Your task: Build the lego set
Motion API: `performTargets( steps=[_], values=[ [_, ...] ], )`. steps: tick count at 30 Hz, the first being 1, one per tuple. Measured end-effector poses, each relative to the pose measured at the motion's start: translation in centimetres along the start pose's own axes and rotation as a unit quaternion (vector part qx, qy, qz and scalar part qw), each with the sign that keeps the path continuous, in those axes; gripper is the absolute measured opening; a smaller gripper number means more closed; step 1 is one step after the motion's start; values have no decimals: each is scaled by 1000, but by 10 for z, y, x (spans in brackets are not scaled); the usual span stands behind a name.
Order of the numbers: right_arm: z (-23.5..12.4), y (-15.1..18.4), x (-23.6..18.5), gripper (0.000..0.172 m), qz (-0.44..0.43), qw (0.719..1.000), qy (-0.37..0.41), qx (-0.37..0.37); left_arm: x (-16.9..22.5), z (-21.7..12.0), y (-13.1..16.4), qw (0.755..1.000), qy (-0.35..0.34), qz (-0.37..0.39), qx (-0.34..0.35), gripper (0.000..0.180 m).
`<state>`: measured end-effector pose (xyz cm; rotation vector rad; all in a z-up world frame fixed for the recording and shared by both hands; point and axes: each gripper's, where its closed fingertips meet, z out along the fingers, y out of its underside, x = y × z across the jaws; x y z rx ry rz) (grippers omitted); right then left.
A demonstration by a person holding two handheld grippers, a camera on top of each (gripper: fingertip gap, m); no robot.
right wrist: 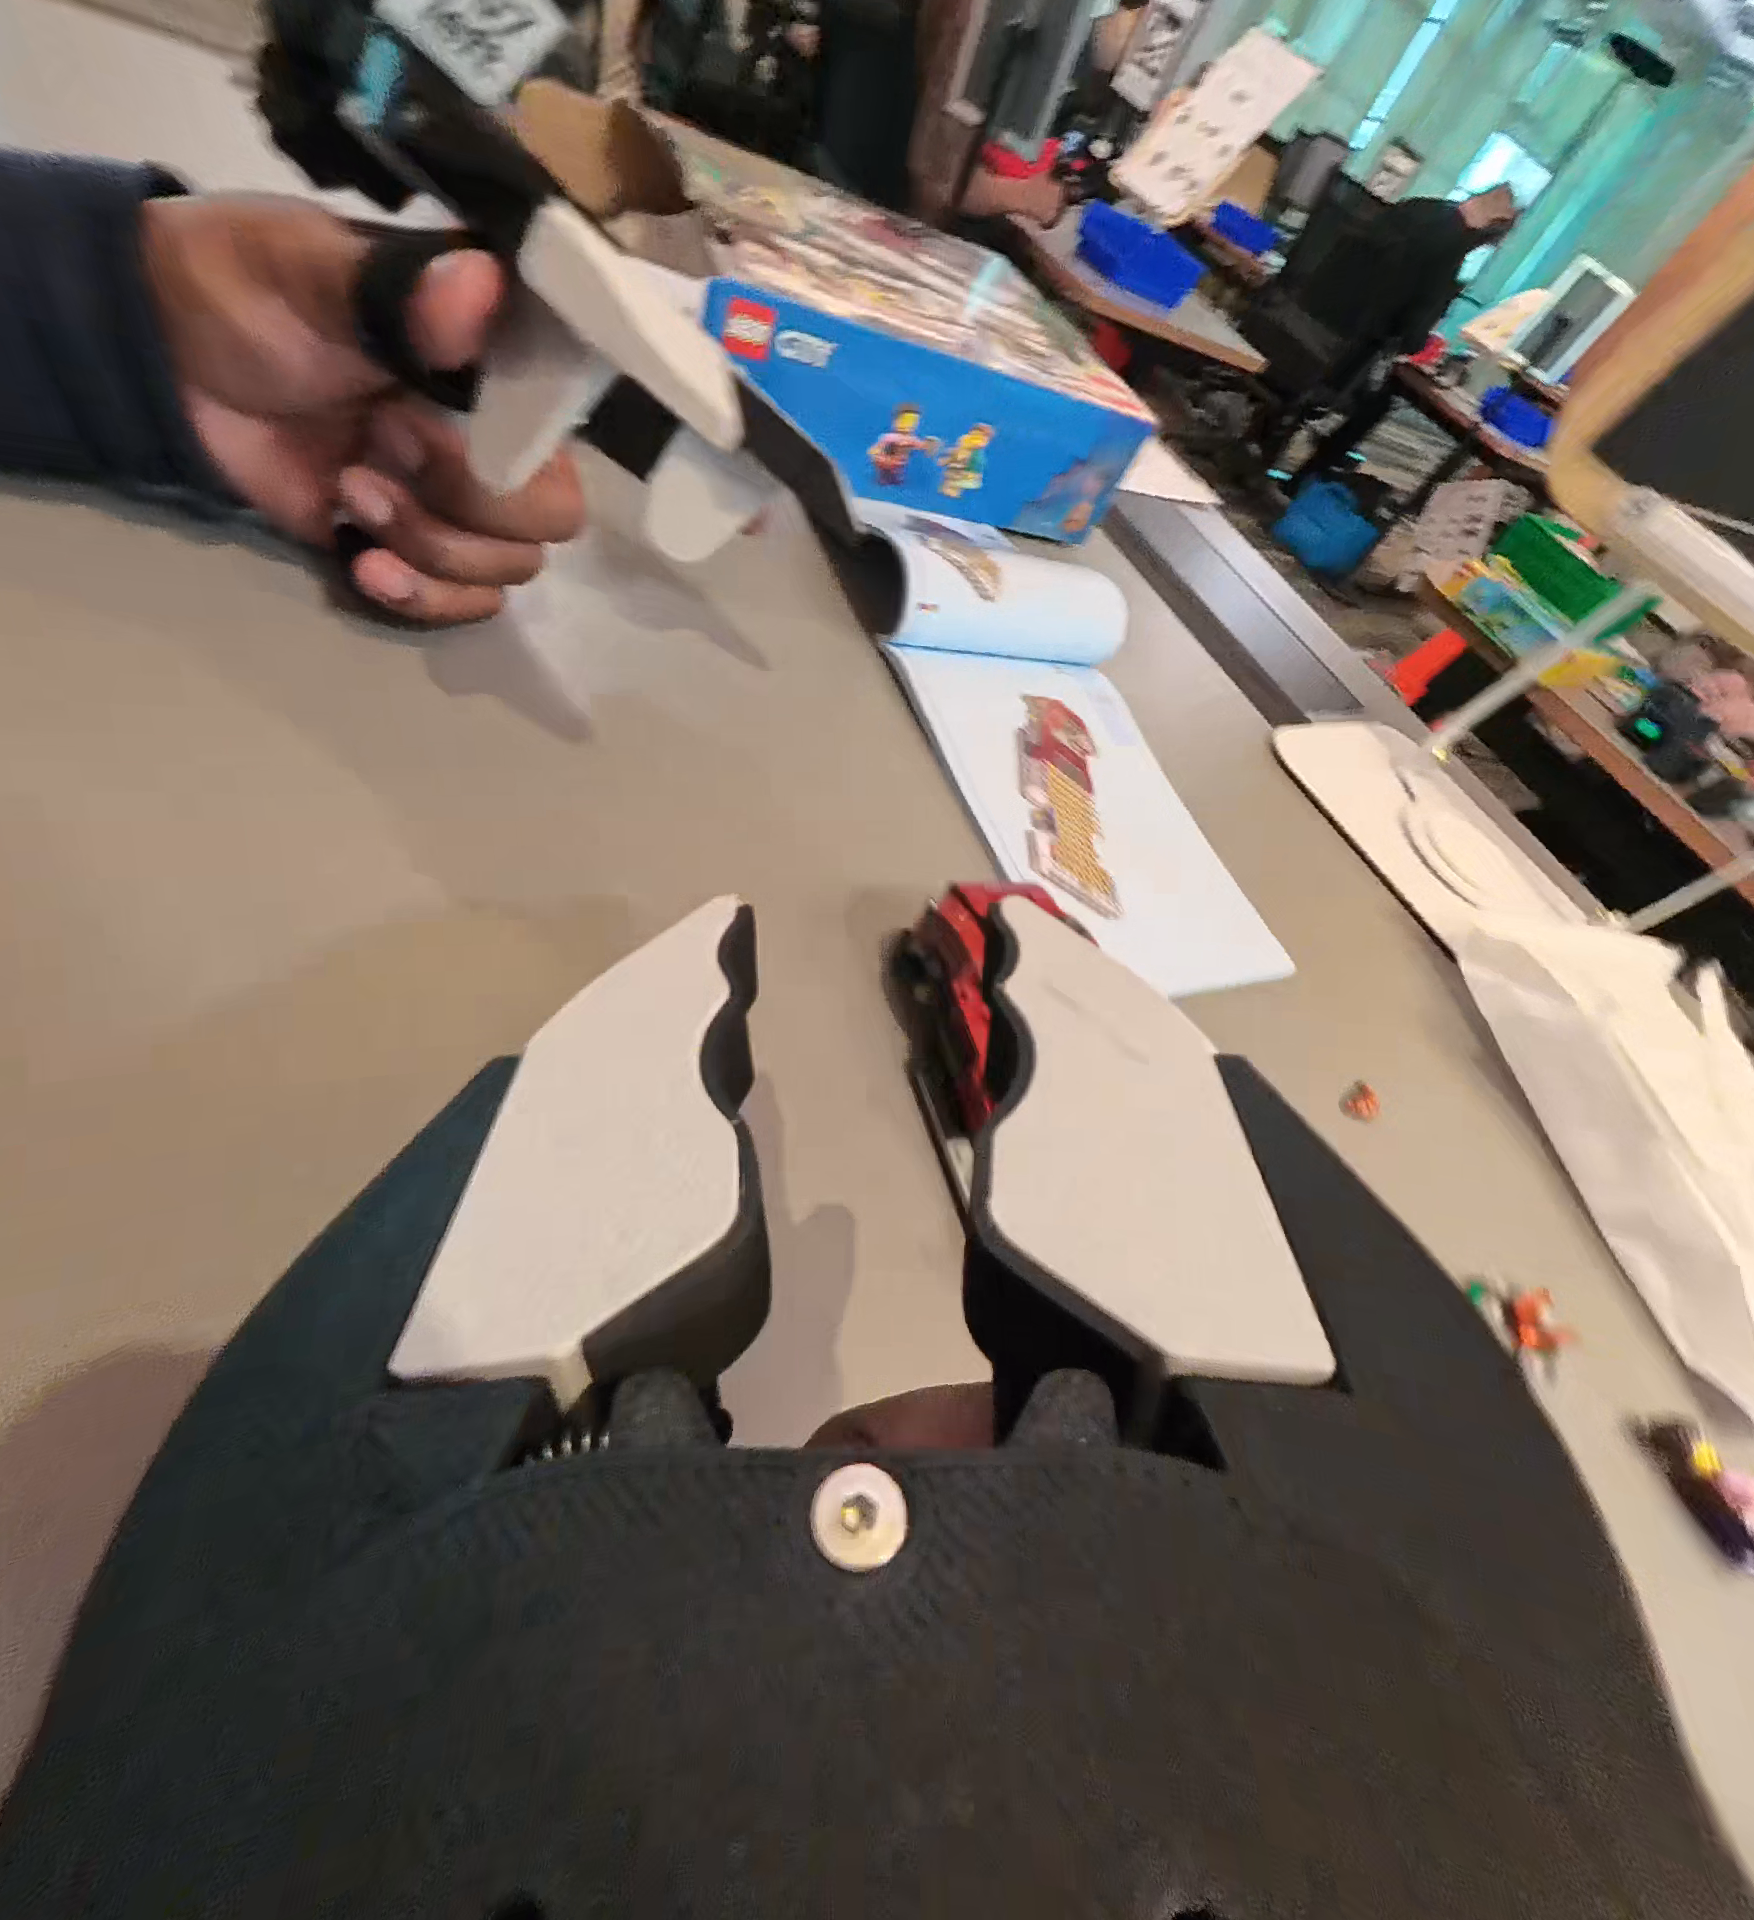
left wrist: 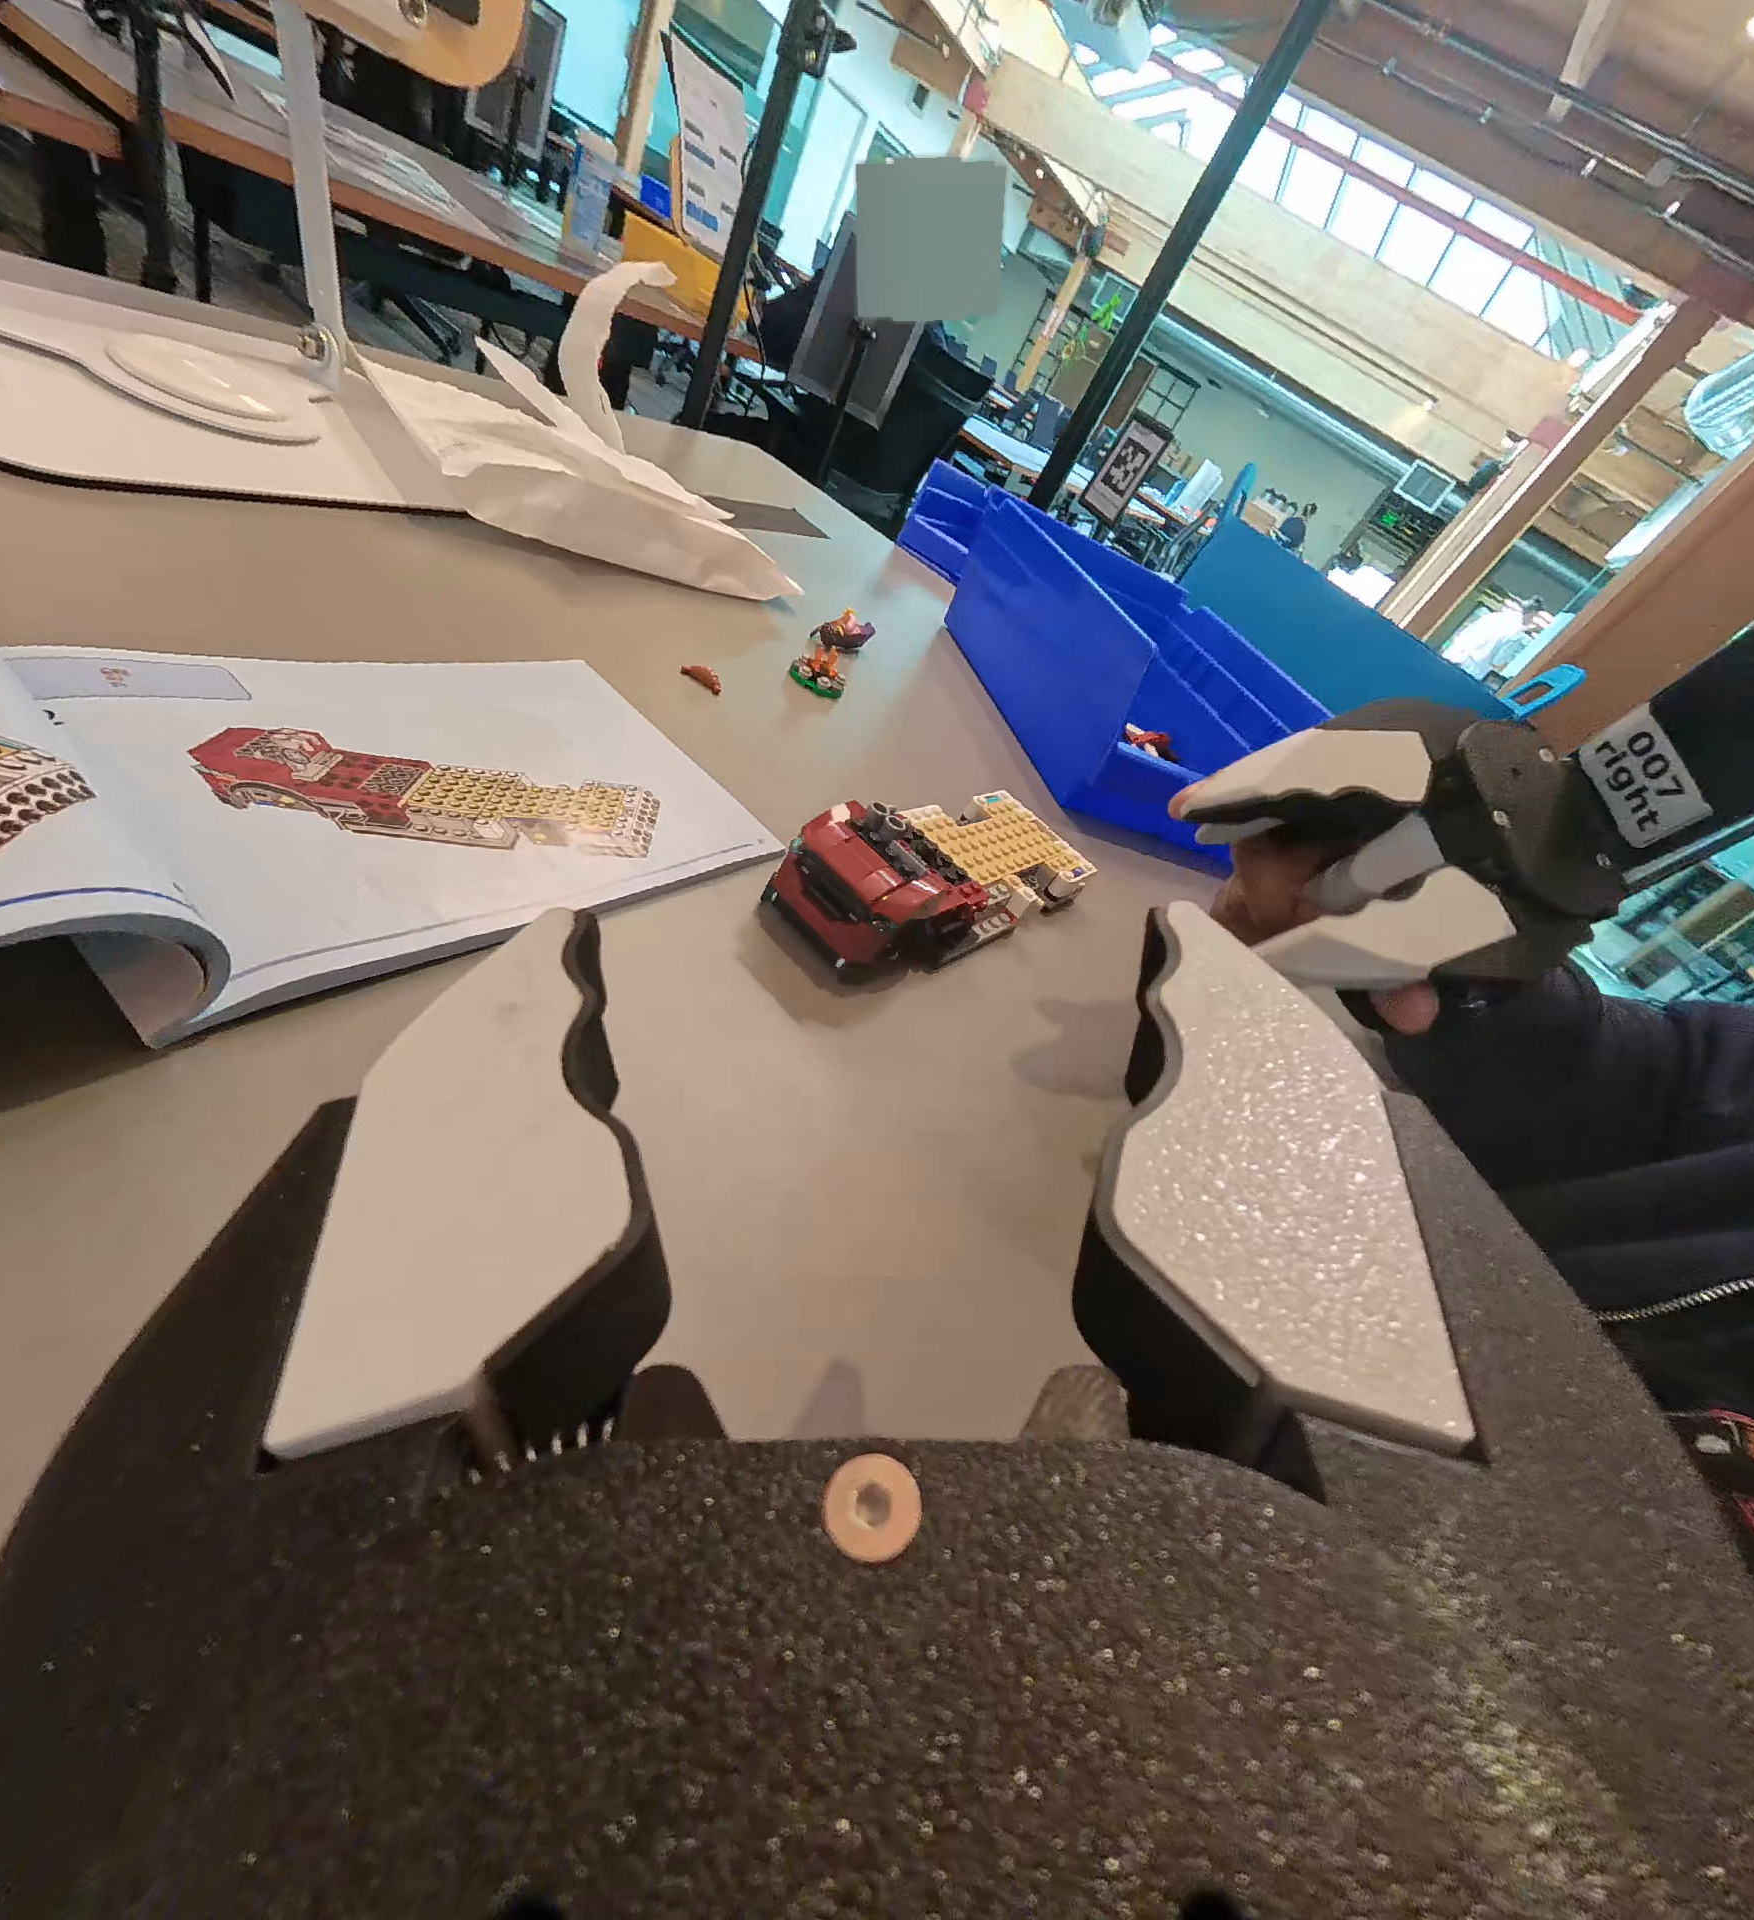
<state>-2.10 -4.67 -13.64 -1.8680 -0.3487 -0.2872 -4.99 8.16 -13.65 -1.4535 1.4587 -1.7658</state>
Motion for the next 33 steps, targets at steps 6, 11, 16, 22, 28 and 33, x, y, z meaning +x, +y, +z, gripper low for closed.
performTargets(
  steps=[6,11,16,22,28,33],
  values=[
    [-37,36,5,40,74,997,25,10,11,-7,2,999,-19,45,0,104],
    [-28,33,-5,38,54,998,-14,7,11,11,-13,994,-26,99,-24,108],
    [2,21,-49,39,-17,989,-145,-6,15,42,-30,974,40,192,-111,111],
    [49,23,-71,41,-26,977,-202,-64,-18,98,-37,942,43,228,-241,122],
    [71,28,-69,43,9,970,-217,-110,-64,160,-18,930,31,204,-305,120],
    [63,34,-58,43,77,962,-230,-125,-88,186,6,918,29,173,-357,112]
  ],
)
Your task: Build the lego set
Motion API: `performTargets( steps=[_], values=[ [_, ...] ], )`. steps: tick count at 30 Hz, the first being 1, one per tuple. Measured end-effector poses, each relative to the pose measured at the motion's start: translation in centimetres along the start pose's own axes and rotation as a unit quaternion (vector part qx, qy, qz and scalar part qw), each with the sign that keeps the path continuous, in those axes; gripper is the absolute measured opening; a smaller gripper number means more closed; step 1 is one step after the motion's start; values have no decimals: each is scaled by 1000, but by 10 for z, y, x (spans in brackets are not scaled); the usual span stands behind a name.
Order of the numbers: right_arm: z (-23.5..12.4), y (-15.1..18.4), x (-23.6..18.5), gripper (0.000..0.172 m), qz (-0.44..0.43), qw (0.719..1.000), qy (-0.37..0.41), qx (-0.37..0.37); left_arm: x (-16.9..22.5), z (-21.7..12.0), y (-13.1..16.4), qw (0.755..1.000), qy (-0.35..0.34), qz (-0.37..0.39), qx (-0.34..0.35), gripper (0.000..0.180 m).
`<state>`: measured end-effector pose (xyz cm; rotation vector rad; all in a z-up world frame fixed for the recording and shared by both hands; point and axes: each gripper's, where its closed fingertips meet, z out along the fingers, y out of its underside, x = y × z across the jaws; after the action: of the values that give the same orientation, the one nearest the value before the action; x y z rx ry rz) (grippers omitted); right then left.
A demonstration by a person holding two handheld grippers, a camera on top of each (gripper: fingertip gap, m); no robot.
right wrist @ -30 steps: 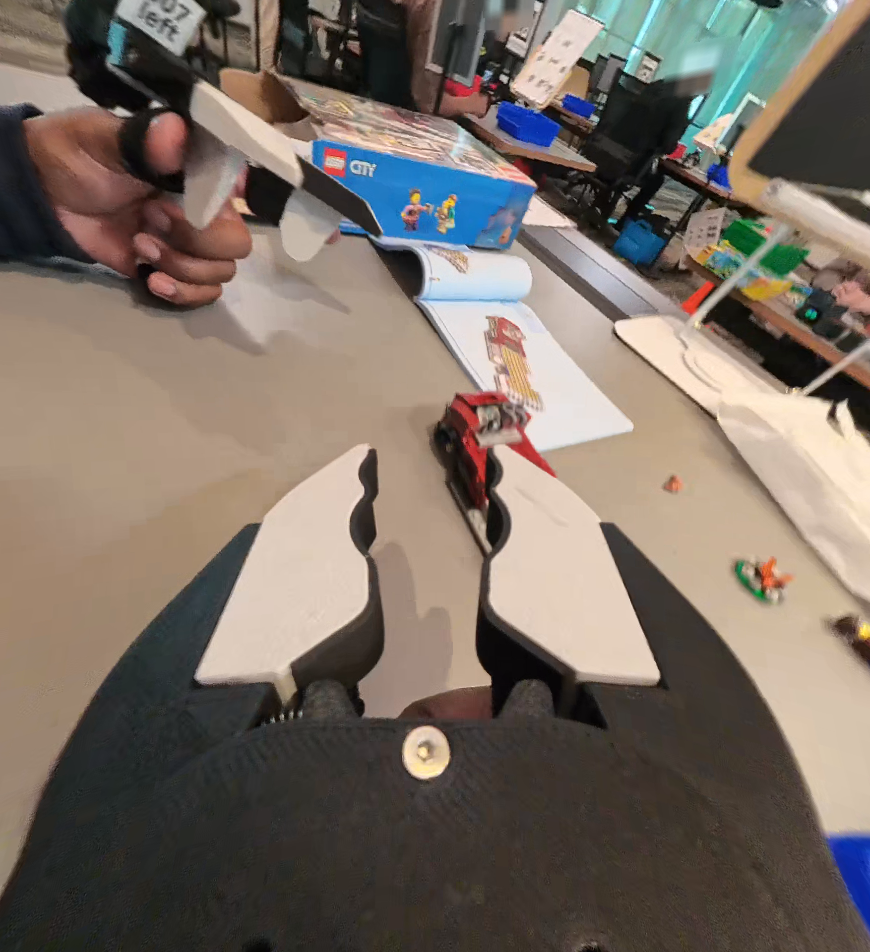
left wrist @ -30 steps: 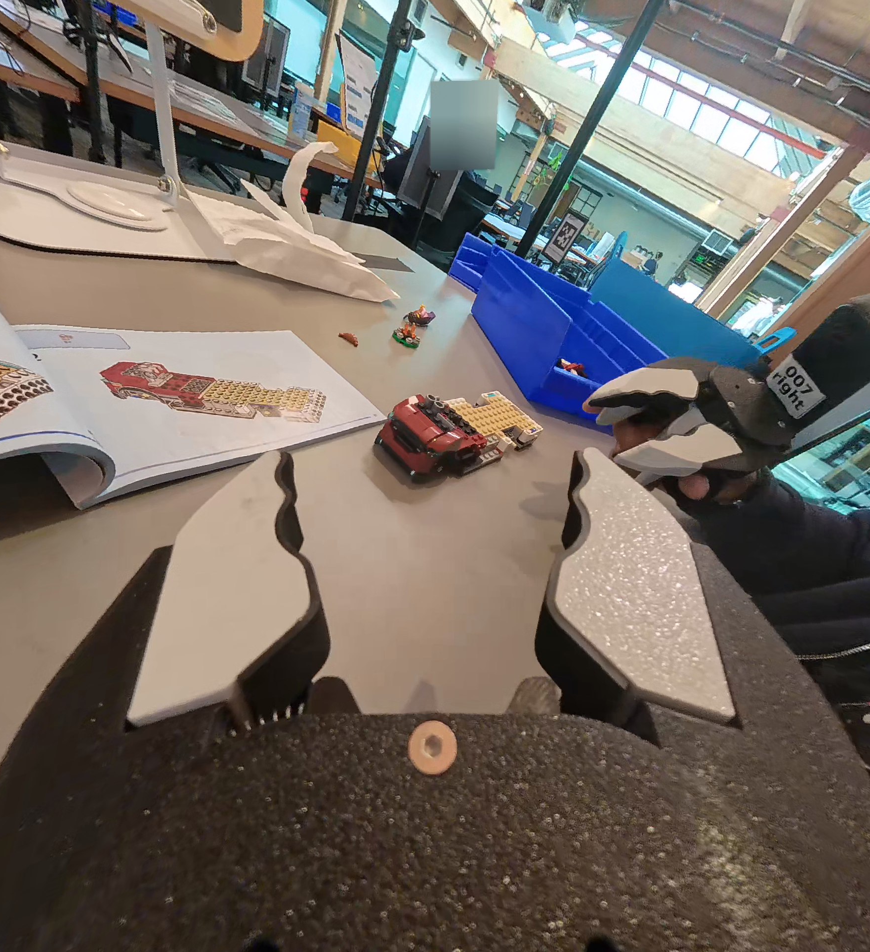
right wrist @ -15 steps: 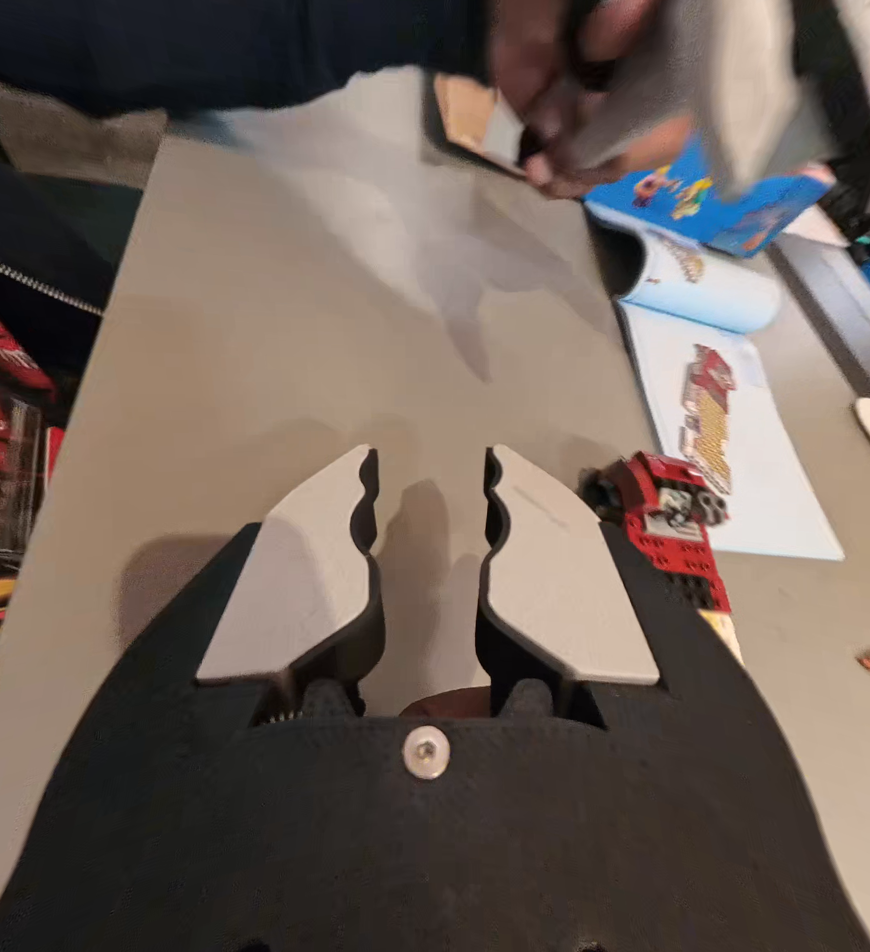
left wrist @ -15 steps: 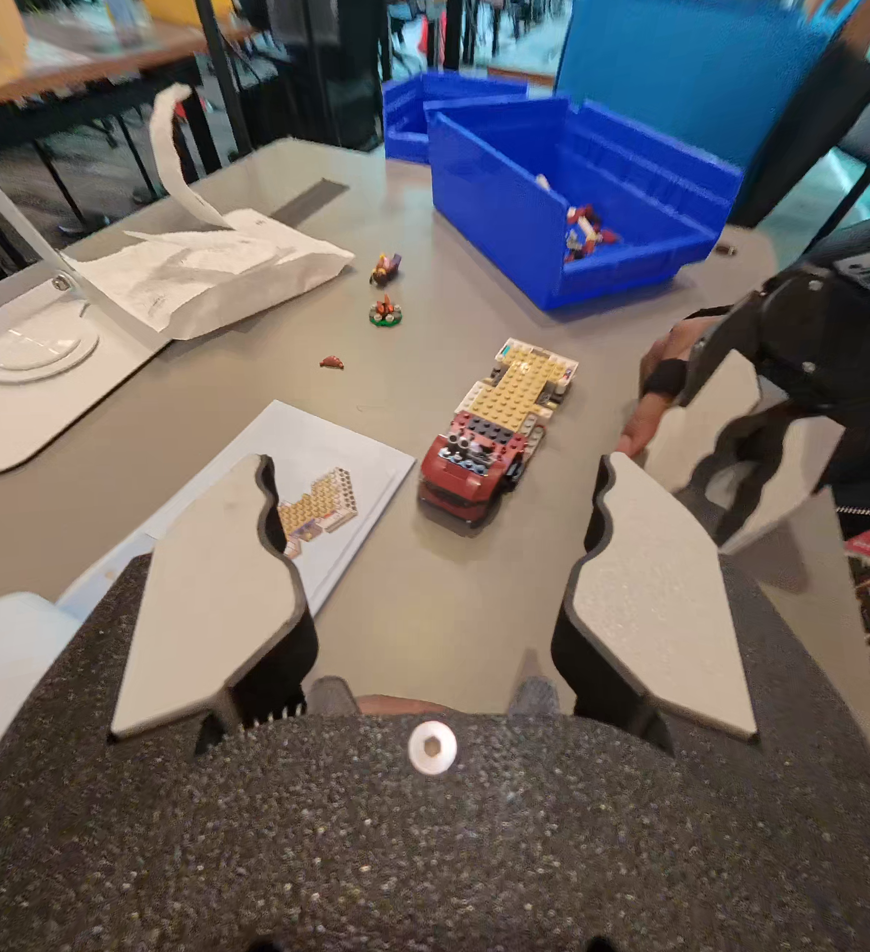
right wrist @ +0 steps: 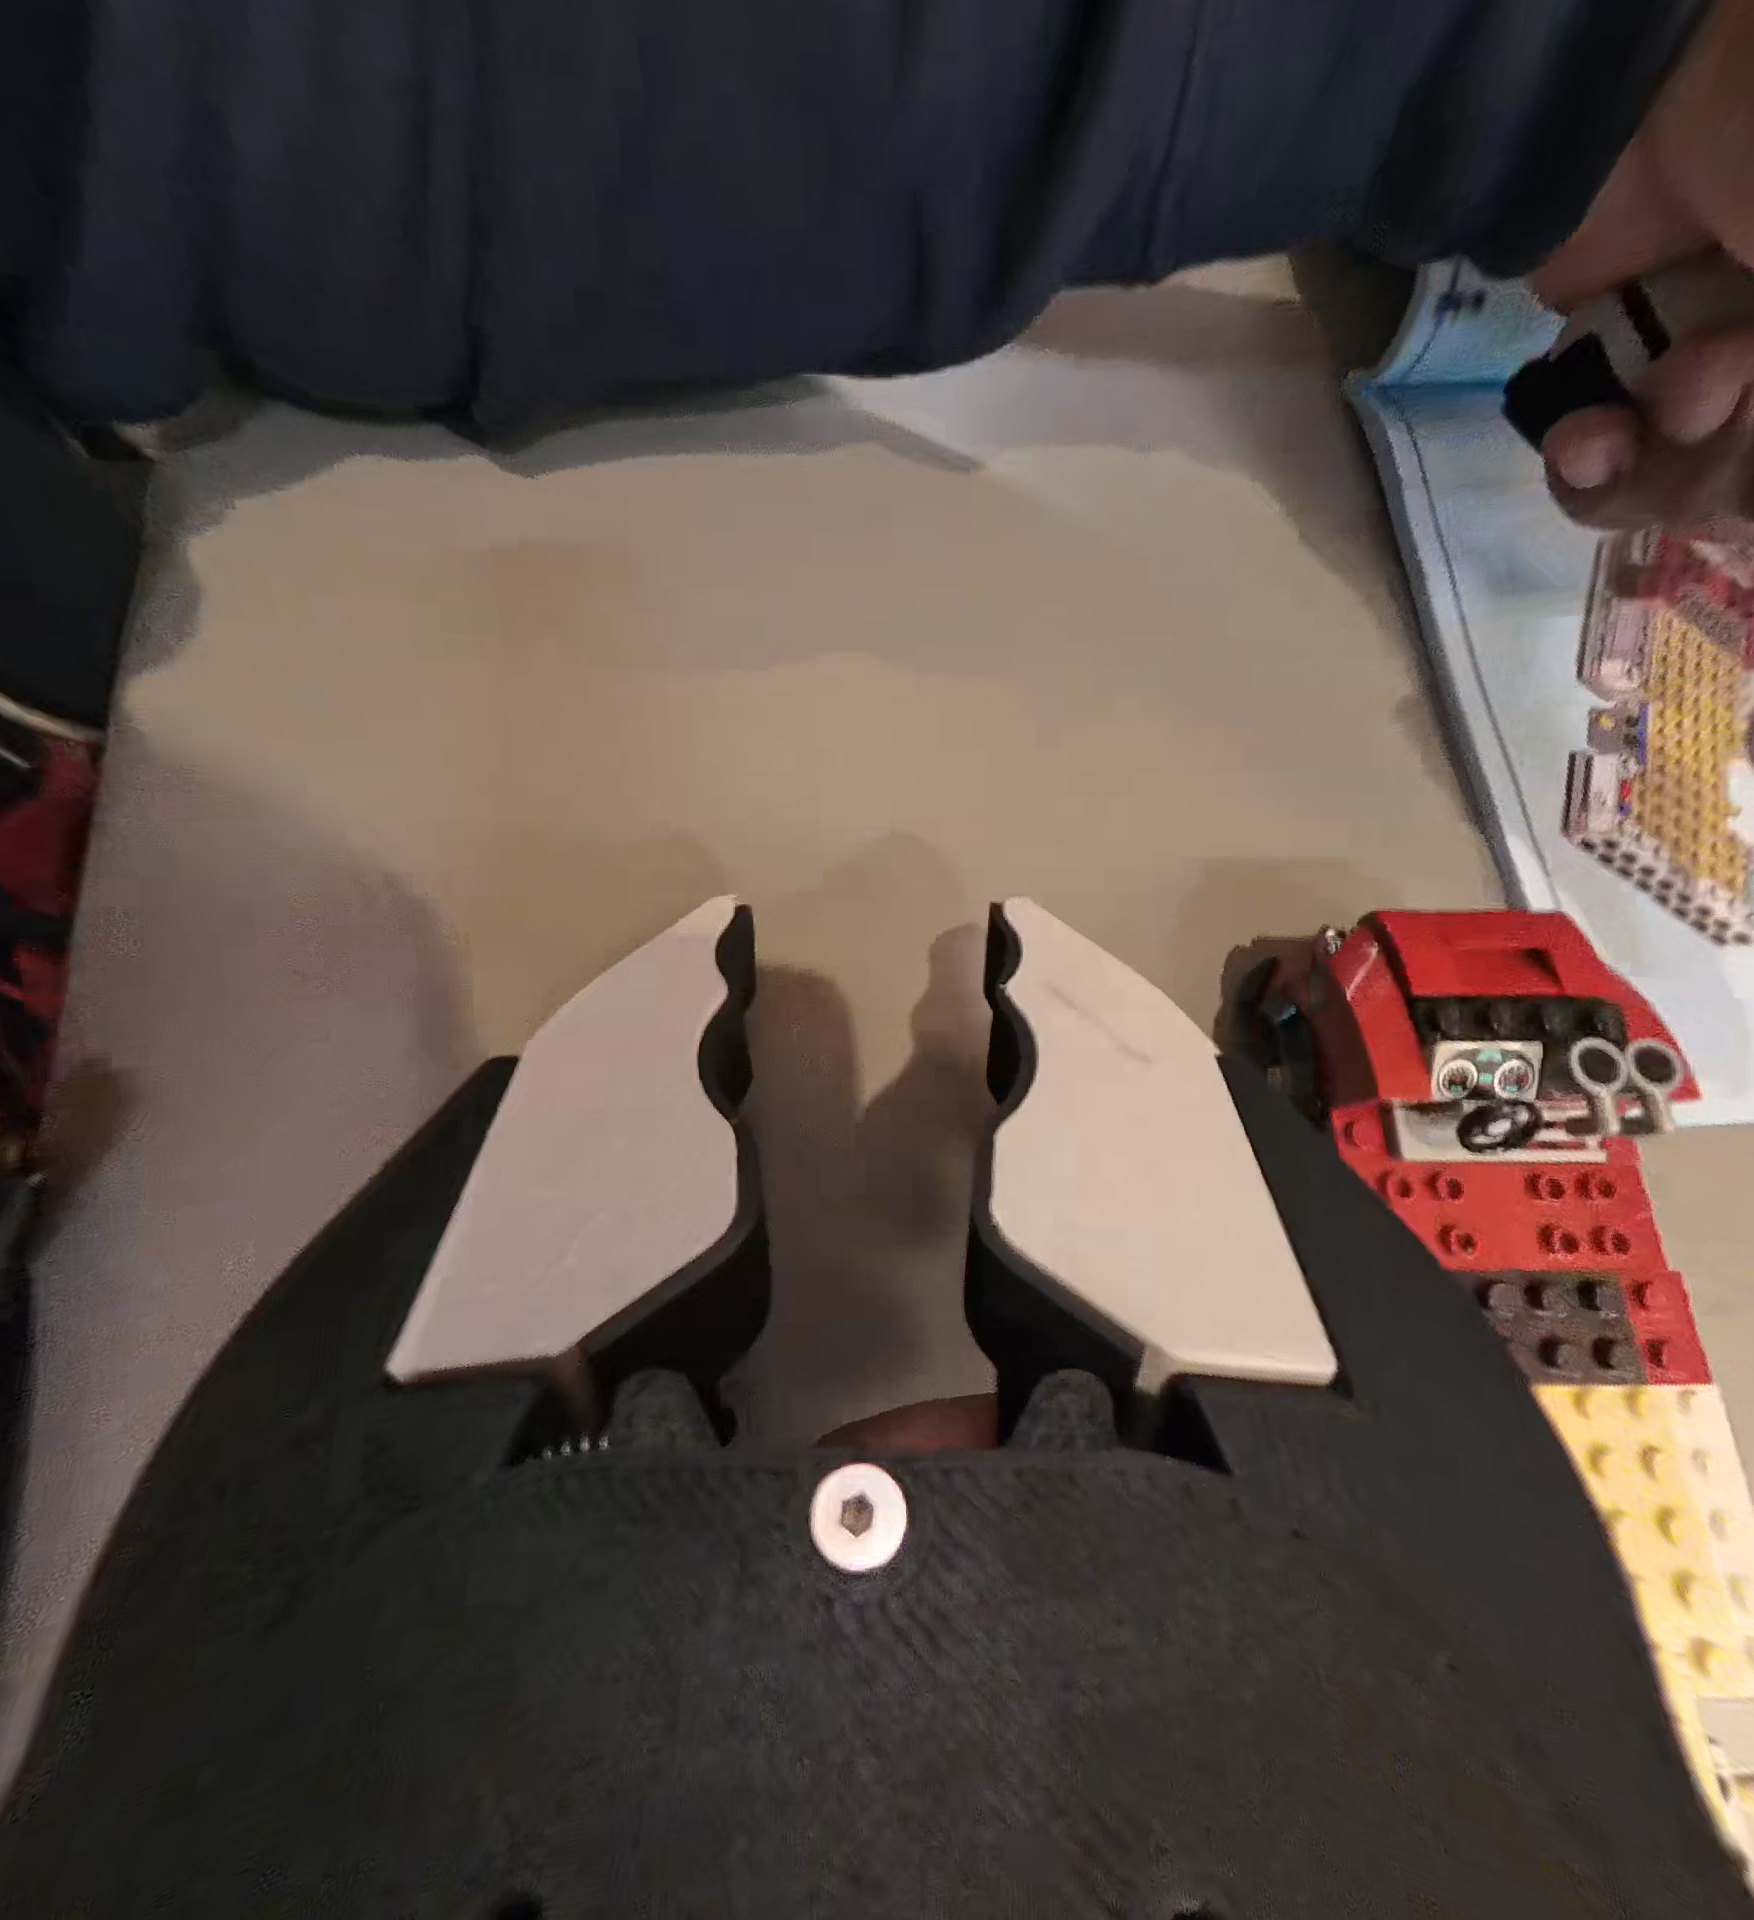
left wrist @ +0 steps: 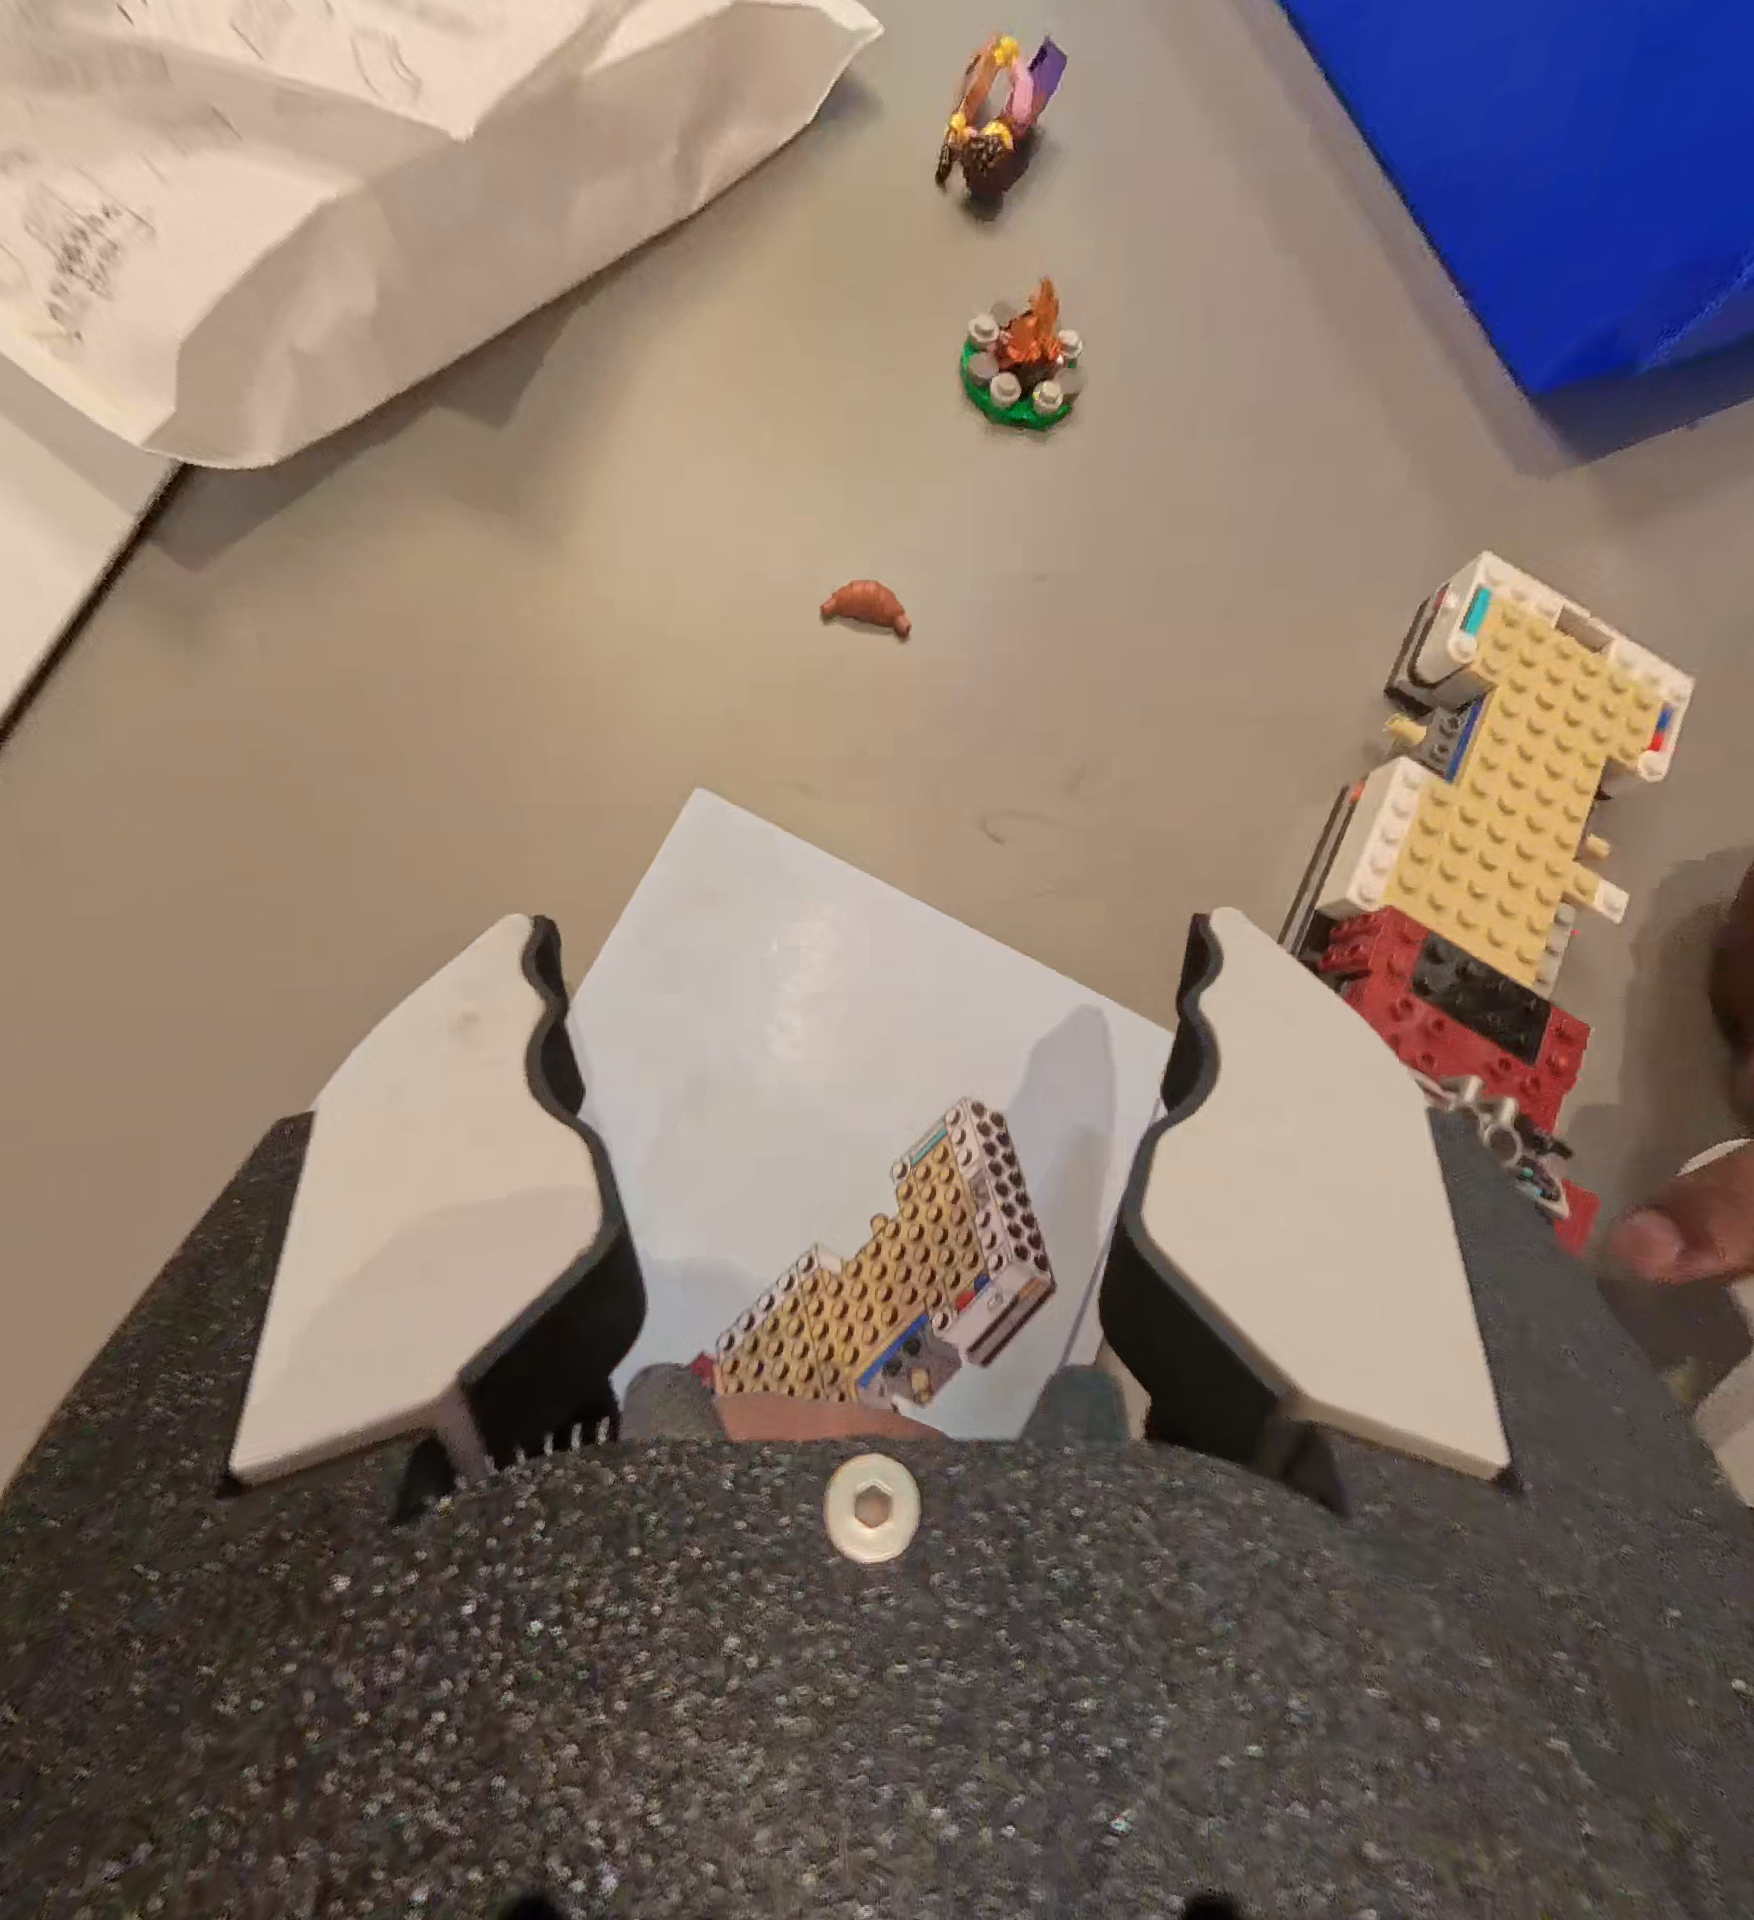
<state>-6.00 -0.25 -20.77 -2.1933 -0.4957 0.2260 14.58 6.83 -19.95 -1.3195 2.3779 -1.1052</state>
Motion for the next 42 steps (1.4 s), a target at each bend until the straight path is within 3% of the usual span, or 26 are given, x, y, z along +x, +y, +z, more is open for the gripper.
performTargets(
  steps=[4,9,11,21,29,42],
  values=[
    [-5,-2,4,40,61,997,-45,15,3,9,-6,999,30,-35,15,109],
    [-12,-7,8,37,143,983,-109,48,-5,9,-7,998,10,-50,28,110],
    [-15,-9,13,37,157,980,-101,62,-10,7,-8,998,-1,-55,37,111],
    [1,6,-2,42,24,999,-23,-17,-7,4,5,999,19,-37,14,110],
    [-2,4,-2,41,44,998,-40,-7,4,11,3,998,40,-43,14,106],
    [-2,4,-3,41,46,998,-50,-10,-6,17,7,999,12,-51,-3,106]
  ],
)
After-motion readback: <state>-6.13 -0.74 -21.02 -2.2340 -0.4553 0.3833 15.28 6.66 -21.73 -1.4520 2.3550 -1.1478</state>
